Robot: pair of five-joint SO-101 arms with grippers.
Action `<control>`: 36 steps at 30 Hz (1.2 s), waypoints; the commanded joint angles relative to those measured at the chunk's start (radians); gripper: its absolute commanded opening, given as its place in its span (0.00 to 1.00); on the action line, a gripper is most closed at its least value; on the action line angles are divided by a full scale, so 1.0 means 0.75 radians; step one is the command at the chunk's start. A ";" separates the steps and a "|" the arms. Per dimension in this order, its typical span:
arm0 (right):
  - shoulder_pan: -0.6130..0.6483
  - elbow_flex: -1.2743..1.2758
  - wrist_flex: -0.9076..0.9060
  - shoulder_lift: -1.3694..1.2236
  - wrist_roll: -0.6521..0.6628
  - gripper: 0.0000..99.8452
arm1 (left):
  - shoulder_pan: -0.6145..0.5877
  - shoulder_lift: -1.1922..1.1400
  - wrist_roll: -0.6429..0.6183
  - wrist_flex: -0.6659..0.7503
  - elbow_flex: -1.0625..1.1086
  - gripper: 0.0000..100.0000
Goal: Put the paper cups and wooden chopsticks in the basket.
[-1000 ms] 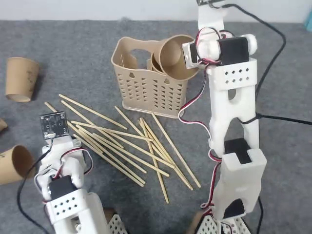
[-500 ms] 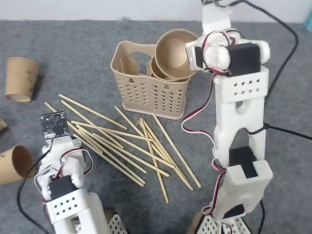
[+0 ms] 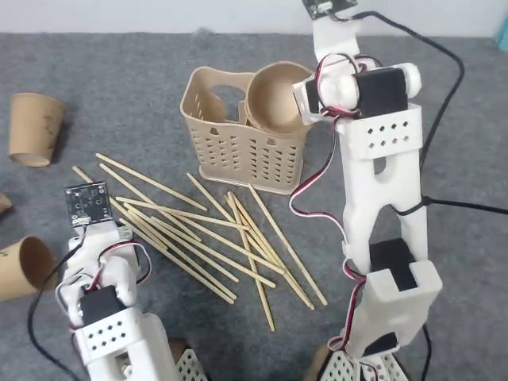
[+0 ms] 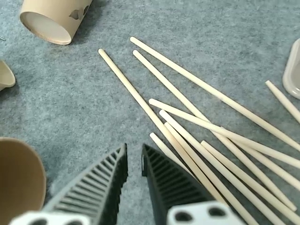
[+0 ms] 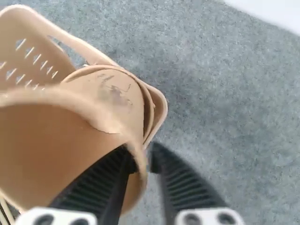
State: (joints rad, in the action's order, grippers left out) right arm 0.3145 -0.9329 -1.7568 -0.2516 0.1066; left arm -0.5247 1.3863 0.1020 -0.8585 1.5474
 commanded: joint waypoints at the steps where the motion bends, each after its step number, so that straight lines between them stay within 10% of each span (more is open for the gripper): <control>1: 0.013 -0.018 -0.048 0.091 -0.104 0.31 | 0.002 0.018 0.016 0.029 -0.007 0.05; 9: 0.044 -0.086 -0.052 0.275 -0.108 0.28 | 0.002 0.018 0.016 0.031 -0.007 0.05; 17: 0.044 0.297 -0.048 0.502 -0.078 0.01 | 0.029 0.018 0.016 0.031 -0.005 0.05; 36: 0.392 1.164 0.480 1.042 0.160 0.01 | 0.025 0.018 0.018 0.031 -0.005 0.05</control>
State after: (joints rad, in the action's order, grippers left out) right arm 0.5999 -0.2593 -1.5390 0.4097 0.1174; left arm -0.5079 1.3863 0.1020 -0.8585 1.5474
